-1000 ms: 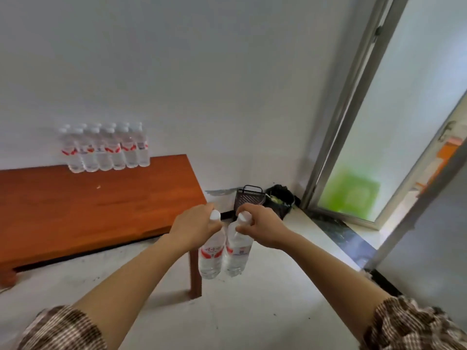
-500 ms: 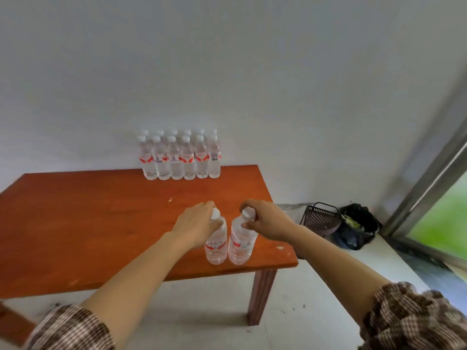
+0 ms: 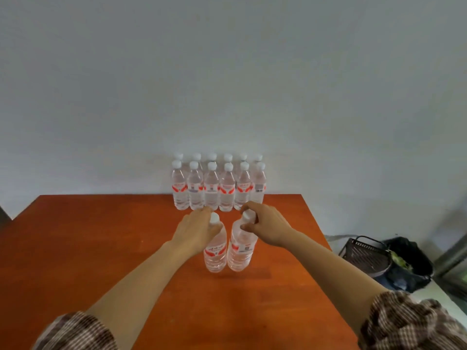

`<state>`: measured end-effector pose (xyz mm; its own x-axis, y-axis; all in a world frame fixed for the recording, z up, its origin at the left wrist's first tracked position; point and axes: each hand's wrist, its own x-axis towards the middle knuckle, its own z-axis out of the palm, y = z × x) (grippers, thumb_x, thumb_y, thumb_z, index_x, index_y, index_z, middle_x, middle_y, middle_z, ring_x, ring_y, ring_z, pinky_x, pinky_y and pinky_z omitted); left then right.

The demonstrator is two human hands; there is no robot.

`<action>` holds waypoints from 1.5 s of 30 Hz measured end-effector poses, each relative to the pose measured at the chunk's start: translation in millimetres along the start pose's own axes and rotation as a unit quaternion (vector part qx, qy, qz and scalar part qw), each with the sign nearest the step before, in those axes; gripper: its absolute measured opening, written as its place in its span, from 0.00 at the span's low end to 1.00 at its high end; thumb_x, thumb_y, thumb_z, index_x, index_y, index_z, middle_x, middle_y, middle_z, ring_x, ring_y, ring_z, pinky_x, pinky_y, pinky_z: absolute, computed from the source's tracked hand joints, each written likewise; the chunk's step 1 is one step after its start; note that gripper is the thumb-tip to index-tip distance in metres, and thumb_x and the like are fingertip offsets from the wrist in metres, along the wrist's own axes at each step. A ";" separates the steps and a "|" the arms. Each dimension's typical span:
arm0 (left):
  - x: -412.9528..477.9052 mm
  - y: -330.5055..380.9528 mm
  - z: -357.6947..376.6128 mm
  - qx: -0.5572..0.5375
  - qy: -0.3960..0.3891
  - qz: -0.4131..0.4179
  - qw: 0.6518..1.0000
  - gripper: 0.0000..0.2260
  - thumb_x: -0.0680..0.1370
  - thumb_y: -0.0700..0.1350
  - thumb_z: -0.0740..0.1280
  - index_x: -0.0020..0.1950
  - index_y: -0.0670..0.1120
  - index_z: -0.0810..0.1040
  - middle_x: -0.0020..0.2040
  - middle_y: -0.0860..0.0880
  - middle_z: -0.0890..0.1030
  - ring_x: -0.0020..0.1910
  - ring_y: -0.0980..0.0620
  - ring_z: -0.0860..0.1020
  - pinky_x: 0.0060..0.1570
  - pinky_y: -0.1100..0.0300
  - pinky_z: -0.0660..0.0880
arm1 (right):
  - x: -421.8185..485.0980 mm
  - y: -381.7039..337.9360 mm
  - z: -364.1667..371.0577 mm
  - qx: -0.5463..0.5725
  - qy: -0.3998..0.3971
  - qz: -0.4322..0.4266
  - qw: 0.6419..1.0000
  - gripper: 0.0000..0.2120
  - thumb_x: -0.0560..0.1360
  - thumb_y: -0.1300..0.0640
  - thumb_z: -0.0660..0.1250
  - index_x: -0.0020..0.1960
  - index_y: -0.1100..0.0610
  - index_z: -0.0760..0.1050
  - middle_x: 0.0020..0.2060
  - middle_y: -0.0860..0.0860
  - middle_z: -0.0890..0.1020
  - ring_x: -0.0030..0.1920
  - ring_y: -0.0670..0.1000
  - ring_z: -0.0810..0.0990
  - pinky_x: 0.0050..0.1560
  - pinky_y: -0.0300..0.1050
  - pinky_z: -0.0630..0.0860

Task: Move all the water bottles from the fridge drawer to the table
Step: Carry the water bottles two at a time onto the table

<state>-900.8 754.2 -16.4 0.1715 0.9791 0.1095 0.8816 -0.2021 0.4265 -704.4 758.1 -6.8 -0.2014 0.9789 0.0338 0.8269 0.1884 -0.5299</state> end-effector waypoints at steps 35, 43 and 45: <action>227.3 -189.4 -18.7 -0.060 -0.047 0.023 0.997 0.06 0.77 0.48 0.65 0.48 0.45 0.73 0.44 0.48 0.77 0.42 0.49 0.75 0.39 0.59 0.66 | 268.5 -71.3 103.2 -0.058 -0.025 0.075 0.995 0.16 0.75 0.56 0.68 0.61 0.53 0.71 0.51 0.54 0.81 0.42 0.52 0.73 0.40 0.45 0.68; 214.7 -187.4 -7.6 -0.035 -0.022 -0.017 0.999 0.16 0.79 0.53 0.63 0.64 0.48 0.69 0.53 0.47 0.73 0.47 0.47 0.78 0.39 0.60 0.69 | 258.2 -69.3 114.8 -0.011 -0.011 0.139 0.990 0.18 0.74 0.56 0.68 0.62 0.57 0.69 0.55 0.54 0.77 0.51 0.55 0.77 0.44 0.45 0.69; 211.9 -188.0 -6.7 -0.043 -0.023 -0.028 0.998 0.18 0.79 0.54 0.63 0.65 0.48 0.68 0.54 0.47 0.72 0.47 0.45 0.78 0.39 0.58 0.71 | 254.7 -68.7 115.3 0.007 -0.011 0.153 0.988 0.17 0.74 0.58 0.67 0.61 0.58 0.69 0.56 0.55 0.76 0.52 0.56 0.77 0.45 0.45 0.68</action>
<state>-1033.1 999.5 -67.4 0.1451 0.9884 0.0438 0.8500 -0.1472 0.5058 -873.1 985.4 -59.5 0.0452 0.9878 -0.1491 0.8438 -0.1176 -0.5236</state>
